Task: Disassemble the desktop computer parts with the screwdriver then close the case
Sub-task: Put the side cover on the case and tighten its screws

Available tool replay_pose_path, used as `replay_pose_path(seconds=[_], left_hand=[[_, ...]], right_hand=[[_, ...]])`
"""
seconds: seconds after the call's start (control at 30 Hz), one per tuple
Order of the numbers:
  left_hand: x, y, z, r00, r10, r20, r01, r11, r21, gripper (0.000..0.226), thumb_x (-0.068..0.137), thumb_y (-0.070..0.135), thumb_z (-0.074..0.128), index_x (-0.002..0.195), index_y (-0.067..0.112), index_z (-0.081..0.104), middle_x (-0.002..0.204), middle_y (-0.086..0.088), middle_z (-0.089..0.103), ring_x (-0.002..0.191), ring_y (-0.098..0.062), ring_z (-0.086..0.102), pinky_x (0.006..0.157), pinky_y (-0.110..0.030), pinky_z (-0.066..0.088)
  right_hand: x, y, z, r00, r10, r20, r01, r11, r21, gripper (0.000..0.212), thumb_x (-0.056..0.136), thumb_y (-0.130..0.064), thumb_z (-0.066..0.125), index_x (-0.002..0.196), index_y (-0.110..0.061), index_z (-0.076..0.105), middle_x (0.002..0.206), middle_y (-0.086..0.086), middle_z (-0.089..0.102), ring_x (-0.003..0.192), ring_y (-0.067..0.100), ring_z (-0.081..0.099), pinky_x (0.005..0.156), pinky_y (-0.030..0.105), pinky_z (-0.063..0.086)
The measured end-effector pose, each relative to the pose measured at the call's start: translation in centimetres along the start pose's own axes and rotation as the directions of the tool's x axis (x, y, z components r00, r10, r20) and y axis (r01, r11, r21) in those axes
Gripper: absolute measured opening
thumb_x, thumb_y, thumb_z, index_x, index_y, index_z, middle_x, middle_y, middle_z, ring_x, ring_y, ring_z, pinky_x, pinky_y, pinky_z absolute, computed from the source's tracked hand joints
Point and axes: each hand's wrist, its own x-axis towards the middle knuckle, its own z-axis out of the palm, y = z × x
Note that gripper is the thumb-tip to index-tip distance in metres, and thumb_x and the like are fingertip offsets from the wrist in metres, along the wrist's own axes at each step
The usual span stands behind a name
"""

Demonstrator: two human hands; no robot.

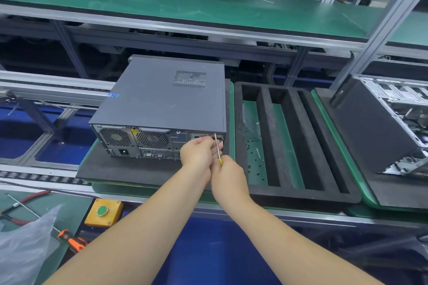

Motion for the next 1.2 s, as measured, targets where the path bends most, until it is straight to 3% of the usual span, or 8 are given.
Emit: replay_pose_path(seconds=[0.33,0.53,0.6,0.67,0.73,0.83,1.03,1.2], left_hand=[[0.5,0.6,0.4,0.999,-0.04,0.024,0.038,0.996,0.085,0.012,0.093,0.005,0.066,0.103,0.0,0.07,0.082,-0.013,0.078,0.066,-0.019,0.075,0.066,-0.033,0.059],[0.5,0.5,0.3,0.996,-0.071,0.051,0.07,0.997,0.022,0.012,0.094,0.005,0.068,0.104,-0.002,0.068,0.078,-0.012,0.077,0.065,-0.02,0.075,0.059,-0.028,0.06],[0.5,0.5,0.2,0.996,-0.073,0.056,0.073,0.997,-0.003,0.012,0.093,0.004,0.068,0.103,-0.002,0.068,0.079,-0.014,0.077,0.067,-0.021,0.075,0.058,-0.028,0.06],[0.5,0.3,0.1,0.996,-0.073,0.056,0.074,0.997,-0.015,0.01,0.092,0.005,0.068,0.101,0.0,0.068,0.083,-0.013,0.078,0.071,-0.02,0.076,0.058,-0.029,0.061],[0.5,0.1,0.0,0.995,-0.071,0.066,0.073,0.997,-0.018,0.01,0.092,0.007,0.069,0.1,0.003,0.071,0.085,-0.01,0.079,0.073,-0.018,0.076,0.067,-0.032,0.061],[0.4,-0.2,-0.1,0.994,-0.073,0.08,0.076,0.996,-0.037,0.006,0.092,0.008,0.069,0.096,0.004,0.072,0.088,-0.009,0.079,0.073,-0.016,0.075,0.081,-0.037,0.06],[-0.2,0.1,0.4,0.994,-0.081,0.067,0.089,0.987,-0.131,0.003,0.093,-0.002,0.066,0.094,0.001,0.068,0.08,-0.012,0.075,0.064,-0.017,0.072,0.081,-0.038,0.06],[-0.3,0.2,0.2,0.988,-0.133,0.078,0.141,0.983,-0.117,0.006,0.093,0.0,0.064,0.093,0.003,0.069,0.075,-0.009,0.075,0.061,-0.017,0.072,0.064,-0.033,0.061]], right_hand=[[0.1,-0.3,0.0,1.0,0.015,-0.001,-0.015,1.0,0.008,0.032,0.111,-0.035,0.034,0.096,-0.016,0.055,0.093,0.001,0.063,0.077,0.015,0.055,0.057,0.032,0.037],[0.4,-0.9,-0.2,0.999,0.025,0.044,-0.029,0.996,0.083,0.036,0.11,-0.03,0.032,0.107,-0.01,0.062,0.102,0.008,0.067,0.093,0.027,0.063,0.08,0.043,0.055],[0.5,-1.1,-0.4,0.992,0.081,0.098,-0.1,0.972,0.211,0.036,0.11,-0.031,0.032,0.104,-0.014,0.063,0.091,0.007,0.065,0.075,0.025,0.064,0.064,0.039,0.058],[0.4,-1.5,-0.7,0.974,0.152,0.167,-0.2,0.922,0.33,0.035,0.11,-0.031,0.033,0.097,-0.017,0.062,0.071,0.007,0.059,0.046,0.018,0.055,0.041,0.027,0.046],[0.4,-1.6,-1.1,0.965,0.173,0.199,-0.241,0.885,0.397,0.035,0.108,-0.027,0.033,0.095,-0.013,0.062,0.06,0.008,0.054,0.033,0.017,0.047,0.037,0.021,0.037],[0.3,-1.5,-1.7,0.955,0.177,0.237,-0.273,0.84,0.469,0.032,0.107,-0.025,0.035,0.092,-0.012,0.06,0.057,0.005,0.05,0.031,0.017,0.043,0.037,0.02,0.033],[0.7,-0.8,-1.8,0.971,0.179,0.156,-0.231,0.861,0.454,0.019,0.092,-0.022,0.061,0.106,-0.011,0.053,0.073,0.011,0.063,0.037,0.014,0.051,0.038,0.024,0.04],[0.9,-0.4,-1.3,0.986,0.137,0.092,-0.162,0.921,0.355,0.014,0.103,-0.03,0.053,0.099,-0.017,0.05,0.086,0.008,0.067,0.051,0.017,0.055,0.037,0.024,0.042]])
